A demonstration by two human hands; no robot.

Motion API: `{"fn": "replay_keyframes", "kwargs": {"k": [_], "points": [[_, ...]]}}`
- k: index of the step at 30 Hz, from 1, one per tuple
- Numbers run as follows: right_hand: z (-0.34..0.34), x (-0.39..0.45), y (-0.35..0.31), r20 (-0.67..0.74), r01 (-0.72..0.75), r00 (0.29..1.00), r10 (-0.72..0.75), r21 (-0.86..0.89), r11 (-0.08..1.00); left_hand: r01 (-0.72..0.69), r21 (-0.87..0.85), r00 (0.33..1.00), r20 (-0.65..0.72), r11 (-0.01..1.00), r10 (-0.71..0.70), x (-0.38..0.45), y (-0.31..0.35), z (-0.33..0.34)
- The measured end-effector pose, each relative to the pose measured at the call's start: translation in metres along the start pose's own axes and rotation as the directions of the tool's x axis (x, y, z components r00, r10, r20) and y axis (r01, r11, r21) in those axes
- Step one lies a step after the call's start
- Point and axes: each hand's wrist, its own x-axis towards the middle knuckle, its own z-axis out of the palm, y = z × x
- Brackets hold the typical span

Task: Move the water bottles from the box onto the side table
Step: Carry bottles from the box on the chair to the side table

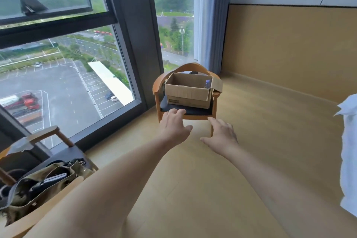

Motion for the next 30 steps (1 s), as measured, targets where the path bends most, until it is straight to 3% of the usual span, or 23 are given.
{"fn": "replay_keyframes", "kwargs": {"k": [8, 20, 30], "points": [[0.037, 0.167, -0.005, 0.087, -0.041, 0.995, 0.04, 0.008, 0.999, 0.02, 0.019, 0.999, 0.046, 1.0, -0.02, 0.162, -0.045, 0.038], [0.078, 0.423, -0.037, 0.044, -0.186, 0.982, 0.185, 0.029, 0.982, -0.001, 0.012, 0.989, 0.148, 1.0, -0.001, 0.442, -0.118, 0.055], [0.118, 0.612, 0.003, 0.118, -0.3, 0.949, 0.293, 0.047, 0.953, 0.003, 0.025, 0.964, 0.265, 1.0, -0.009, 0.618, -0.144, 0.128]]}}
